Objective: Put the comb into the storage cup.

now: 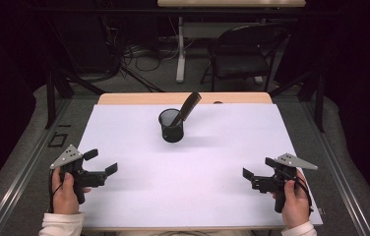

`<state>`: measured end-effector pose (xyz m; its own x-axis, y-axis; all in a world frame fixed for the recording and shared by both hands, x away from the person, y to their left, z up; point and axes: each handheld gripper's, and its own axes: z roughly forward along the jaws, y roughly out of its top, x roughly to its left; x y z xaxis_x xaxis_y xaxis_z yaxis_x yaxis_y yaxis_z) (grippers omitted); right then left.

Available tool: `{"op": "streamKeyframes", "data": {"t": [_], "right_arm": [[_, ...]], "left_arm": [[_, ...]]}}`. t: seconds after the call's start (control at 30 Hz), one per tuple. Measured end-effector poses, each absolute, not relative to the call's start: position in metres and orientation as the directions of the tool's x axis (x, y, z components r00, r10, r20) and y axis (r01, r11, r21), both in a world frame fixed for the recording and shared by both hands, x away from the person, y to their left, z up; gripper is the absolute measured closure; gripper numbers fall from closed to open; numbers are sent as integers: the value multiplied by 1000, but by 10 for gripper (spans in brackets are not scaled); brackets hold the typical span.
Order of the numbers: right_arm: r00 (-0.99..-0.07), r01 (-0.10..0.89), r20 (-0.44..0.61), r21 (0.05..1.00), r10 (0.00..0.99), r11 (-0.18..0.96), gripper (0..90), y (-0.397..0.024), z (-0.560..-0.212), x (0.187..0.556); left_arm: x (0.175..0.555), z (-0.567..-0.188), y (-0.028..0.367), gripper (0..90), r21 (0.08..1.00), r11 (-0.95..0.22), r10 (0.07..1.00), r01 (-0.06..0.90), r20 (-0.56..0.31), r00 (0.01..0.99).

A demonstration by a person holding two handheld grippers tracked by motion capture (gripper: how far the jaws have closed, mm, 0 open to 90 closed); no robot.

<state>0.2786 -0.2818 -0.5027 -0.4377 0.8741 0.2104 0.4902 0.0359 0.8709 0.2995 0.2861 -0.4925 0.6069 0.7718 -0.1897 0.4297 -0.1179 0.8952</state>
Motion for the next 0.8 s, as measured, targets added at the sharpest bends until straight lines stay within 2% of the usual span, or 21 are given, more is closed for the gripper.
{"op": "streamKeyframes", "data": {"t": [0.8], "right_arm": [[-417, 508, 244, 861, 876, 2, 0, -292, -534, 274]], "left_arm": [[300, -514, 291, 4, 900, -111, 781, 422, -184, 596]]}}
